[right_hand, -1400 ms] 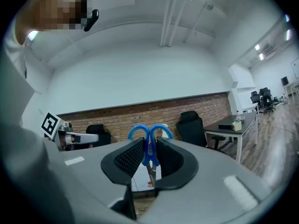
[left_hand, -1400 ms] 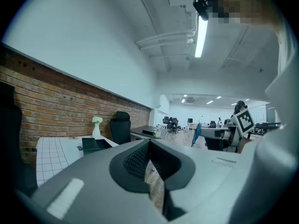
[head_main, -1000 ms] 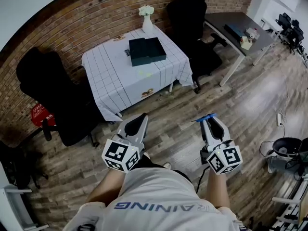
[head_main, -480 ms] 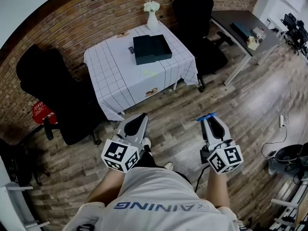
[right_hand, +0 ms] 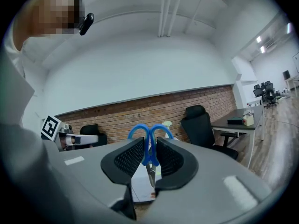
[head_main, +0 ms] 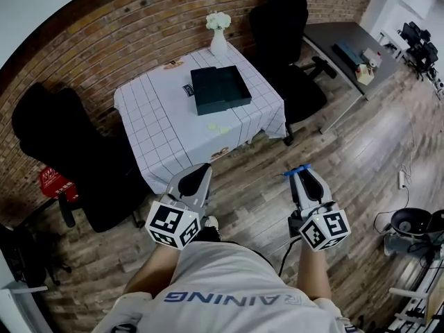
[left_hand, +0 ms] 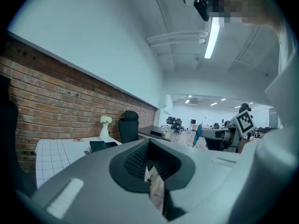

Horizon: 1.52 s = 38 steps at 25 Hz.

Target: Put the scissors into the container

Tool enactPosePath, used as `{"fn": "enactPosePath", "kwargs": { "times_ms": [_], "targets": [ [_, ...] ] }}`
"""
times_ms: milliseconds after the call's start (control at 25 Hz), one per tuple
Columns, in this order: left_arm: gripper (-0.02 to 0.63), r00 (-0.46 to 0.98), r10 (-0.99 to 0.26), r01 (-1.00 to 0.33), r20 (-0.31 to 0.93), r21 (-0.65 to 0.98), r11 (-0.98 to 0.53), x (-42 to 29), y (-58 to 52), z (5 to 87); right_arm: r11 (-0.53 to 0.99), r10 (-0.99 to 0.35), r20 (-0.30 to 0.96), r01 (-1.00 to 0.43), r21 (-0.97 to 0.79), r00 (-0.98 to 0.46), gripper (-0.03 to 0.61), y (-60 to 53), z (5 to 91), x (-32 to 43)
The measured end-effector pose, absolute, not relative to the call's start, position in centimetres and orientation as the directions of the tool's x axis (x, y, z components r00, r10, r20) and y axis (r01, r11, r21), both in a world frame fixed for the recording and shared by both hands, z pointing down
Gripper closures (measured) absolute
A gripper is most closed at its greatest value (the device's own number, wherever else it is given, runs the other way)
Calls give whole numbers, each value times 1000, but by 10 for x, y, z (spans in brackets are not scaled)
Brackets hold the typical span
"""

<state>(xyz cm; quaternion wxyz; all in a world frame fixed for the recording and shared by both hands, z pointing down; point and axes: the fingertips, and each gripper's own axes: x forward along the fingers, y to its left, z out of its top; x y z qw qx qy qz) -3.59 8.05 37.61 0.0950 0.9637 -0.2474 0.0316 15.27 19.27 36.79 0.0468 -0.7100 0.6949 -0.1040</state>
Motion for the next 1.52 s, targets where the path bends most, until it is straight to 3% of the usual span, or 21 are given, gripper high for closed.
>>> {"fn": "enactPosePath", "kwargs": {
  "times_ms": [720,1520],
  "targets": [
    [615,857,-503,-516,113,215,-829,-59,-66,391,8,-993,114,-985,-174,-28,476,34,362,143],
    [615,745,-648,-667,158,185,-722,55,-204,402,163,-960,175,-946,-279,-217,476,-150,399,282]
  ]
}}
